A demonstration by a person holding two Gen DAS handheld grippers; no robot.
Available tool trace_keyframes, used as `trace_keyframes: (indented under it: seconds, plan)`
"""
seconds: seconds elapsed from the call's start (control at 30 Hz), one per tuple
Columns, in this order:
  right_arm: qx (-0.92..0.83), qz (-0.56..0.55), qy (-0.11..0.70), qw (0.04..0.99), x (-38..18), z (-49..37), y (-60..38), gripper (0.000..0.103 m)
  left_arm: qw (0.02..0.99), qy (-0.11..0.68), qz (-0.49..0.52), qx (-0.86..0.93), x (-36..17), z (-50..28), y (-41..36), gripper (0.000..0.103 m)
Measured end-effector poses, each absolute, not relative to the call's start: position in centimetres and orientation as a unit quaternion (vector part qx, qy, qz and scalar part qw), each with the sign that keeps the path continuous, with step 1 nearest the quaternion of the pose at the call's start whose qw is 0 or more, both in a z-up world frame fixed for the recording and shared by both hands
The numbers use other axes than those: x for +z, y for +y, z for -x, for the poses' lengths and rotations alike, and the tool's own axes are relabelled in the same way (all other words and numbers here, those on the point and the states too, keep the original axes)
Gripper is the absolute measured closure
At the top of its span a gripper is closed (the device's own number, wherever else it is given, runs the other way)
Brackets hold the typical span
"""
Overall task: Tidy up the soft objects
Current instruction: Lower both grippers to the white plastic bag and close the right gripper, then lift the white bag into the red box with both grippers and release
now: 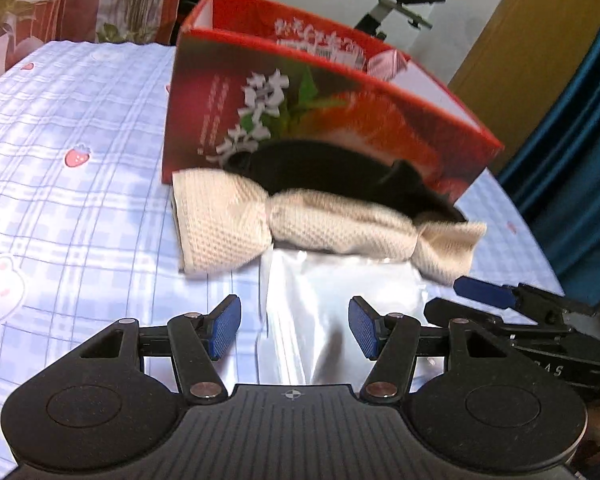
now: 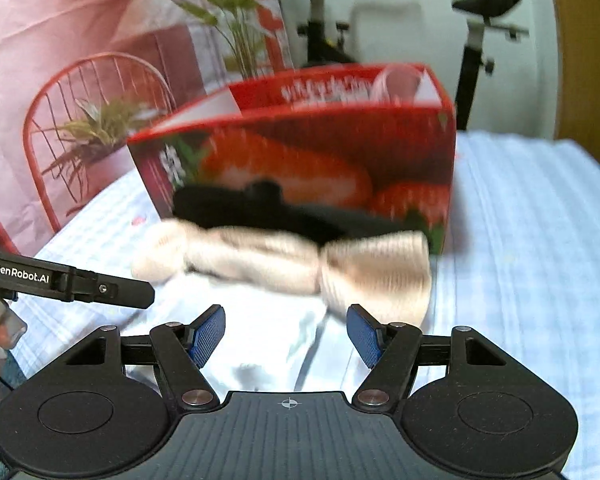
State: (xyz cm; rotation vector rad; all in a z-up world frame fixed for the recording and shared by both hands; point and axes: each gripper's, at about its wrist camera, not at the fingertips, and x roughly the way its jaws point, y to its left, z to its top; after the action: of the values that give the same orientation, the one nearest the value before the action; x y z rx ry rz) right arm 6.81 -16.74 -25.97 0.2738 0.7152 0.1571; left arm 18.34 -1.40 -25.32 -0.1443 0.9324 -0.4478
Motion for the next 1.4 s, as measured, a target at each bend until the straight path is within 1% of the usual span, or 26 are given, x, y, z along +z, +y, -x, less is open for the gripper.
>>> trace_keyframes:
  seconds: [0.13, 0.23, 0.3, 0.4, 0.47, 0.53, 0.57, 0.6, 0.7, 0.77, 0.97, 1.07, 1.1, 1.13, 1.17, 1.23, 1.4]
  plan:
    - [0.078, -0.139, 0.362, 0.918, -26.3, -7.0, -16.8, 0.039, 0.857, 0.461, 0.067, -0.220, -26.2, -18.3, -1.7, 0.042]
    - [0.082, -0.141, 0.373, 0.913, -26.6, -7.0, -16.7, 0.039, 0.859, 0.458, 0.057, -0.223, -26.3, -18.2, -1.9, 0.042]
    - [0.082, -0.139, 0.385, 0.909, -26.9, -7.0, -16.4, 0.039, 0.860, 0.456, 0.049, -0.226, -26.3, -18.1, -1.9, 0.045]
    - [0.083, -0.134, 0.391, 0.907, -27.0, -7.3, -16.3, 0.039, 0.855, 0.459, 0.050, -0.236, -26.4, -18.3, -2.4, 0.053]
    - [0.088, -0.131, 0.394, 0.906, -27.0, -7.4, -16.1, 0.039, 0.849, 0.464, 0.062, -0.245, -26.5, -18.4, -2.4, 0.055]
    - [0.095, -0.138, 0.395, 0.903, -26.9, -7.5, -16.0, 0.043, 0.845, 0.467, 0.067, -0.254, -26.7, -18.4, -2.6, 0.059]
    - [0.103, -0.147, 0.396, 0.901, -26.9, -7.6, -16.0, 0.046, 0.843, 0.467, 0.068, -0.257, -26.7, -18.4, -2.7, 0.059]
    - [0.106, -0.159, 0.396, 0.898, -26.9, -7.7, -16.1, 0.047, 0.842, 0.467, 0.070, -0.259, -26.8, -18.4, -2.7, 0.059]
    - [0.110, -0.195, 0.396, 0.891, -26.9, -7.9, -16.4, 0.048, 0.839, 0.469, 0.080, -0.265, -26.9, -18.4, -2.7, 0.059]
    - [0.119, -0.223, 0.395, 0.883, -27.0, -8.0, -16.7, 0.052, 0.839, 0.469, 0.082, -0.264, -27.0, -18.4, -2.7, 0.059]
    - [0.118, -0.221, 0.394, 0.884, -26.9, -8.1, -16.4, 0.053, 0.835, 0.472, 0.099, -0.266, -27.2, -18.6, -2.4, 0.062]
    - [0.112, -0.229, 0.390, 0.885, -26.9, -8.0, -16.8, 0.061, 0.838, 0.464, 0.099, -0.268, -26.7, -18.4, -2.1, 0.063]
    - [0.108, -0.227, 0.388, 0.887, -26.9, -7.9, -16.9, 0.067, 0.840, 0.462, 0.098, -0.268, -26.5, -18.4, -2.1, 0.063]
    - [0.103, -0.221, 0.387, 0.889, -26.8, -7.8, -16.9, 0.075, 0.840, 0.462, 0.099, -0.268, -26.5, -18.4, -2.1, 0.063]
    - [0.099, -0.217, 0.385, 0.891, -26.7, -7.7, -17.1, 0.079, 0.839, 0.463, 0.102, -0.267, -26.5, -18.4, -2.0, 0.063]
    - [0.090, -0.215, 0.380, 0.895, -26.6, -7.6, -17.3, 0.096, 0.838, 0.463, 0.109, -0.268, -26.5, -18.5, -1.8, 0.063]
    - [0.093, -0.207, 0.354, 0.907, -25.5, -7.0, -17.3, 0.097, 0.846, 0.443, 0.117, -0.274, -25.2, -17.9, -0.8, 0.063]
